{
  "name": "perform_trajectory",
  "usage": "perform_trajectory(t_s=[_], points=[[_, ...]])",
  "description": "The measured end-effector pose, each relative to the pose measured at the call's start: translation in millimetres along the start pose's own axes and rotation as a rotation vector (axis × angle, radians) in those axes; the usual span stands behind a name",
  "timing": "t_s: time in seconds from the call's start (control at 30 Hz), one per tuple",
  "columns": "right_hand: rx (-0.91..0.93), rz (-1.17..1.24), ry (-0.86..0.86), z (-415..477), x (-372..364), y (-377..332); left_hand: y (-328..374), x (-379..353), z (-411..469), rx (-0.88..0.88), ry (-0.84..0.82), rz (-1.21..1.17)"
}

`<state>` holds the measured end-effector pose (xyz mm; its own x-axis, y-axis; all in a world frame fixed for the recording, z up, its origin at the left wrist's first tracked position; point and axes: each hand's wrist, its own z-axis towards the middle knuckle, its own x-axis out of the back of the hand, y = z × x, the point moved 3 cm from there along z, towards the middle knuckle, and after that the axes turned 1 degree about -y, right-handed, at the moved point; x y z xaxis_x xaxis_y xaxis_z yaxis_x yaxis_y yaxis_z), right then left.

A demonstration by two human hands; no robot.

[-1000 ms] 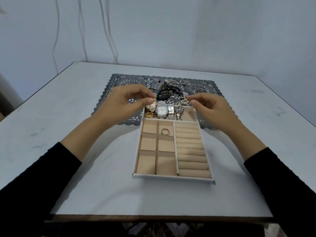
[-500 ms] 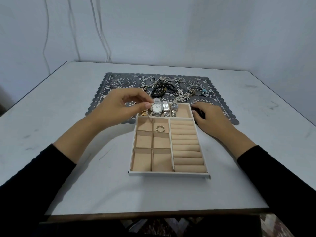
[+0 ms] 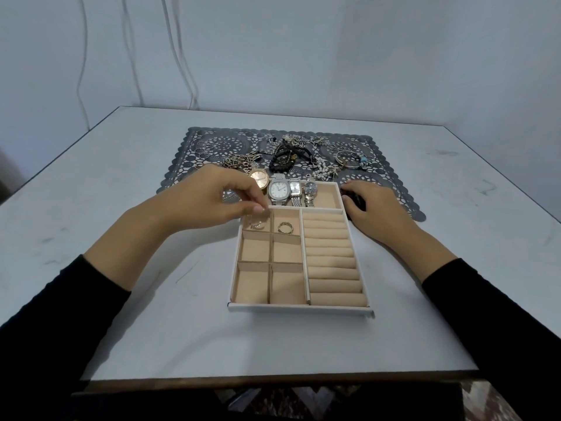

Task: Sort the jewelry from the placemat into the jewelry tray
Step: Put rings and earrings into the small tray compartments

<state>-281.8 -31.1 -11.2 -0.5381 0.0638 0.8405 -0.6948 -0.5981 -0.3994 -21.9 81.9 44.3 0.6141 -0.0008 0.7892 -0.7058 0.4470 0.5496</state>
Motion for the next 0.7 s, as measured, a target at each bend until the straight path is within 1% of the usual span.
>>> perform_trajectory(t_s=[0.13,0.3,0.6,0.7], points=[[0.000,-0.003,0.001,0.1,0.5,-0.4,1.3,-1.6,-0.3,-0.017,-0.049,0.075],[-0.003,-0.003,-0.011,1.2,0.1,0.6,3.1,-5.2,0.4,0.003,-0.079,0.093],[-0.008,0.007,-0.019,1.3,-0.5,1.5,1.9,-5.9,-1.4,0.021,-0.077,0.054],[-0.011,0.012,-0.017,0.6,0.6,0.3,2.7,-2.6,-1.9,0.019,-0.030,0.013]])
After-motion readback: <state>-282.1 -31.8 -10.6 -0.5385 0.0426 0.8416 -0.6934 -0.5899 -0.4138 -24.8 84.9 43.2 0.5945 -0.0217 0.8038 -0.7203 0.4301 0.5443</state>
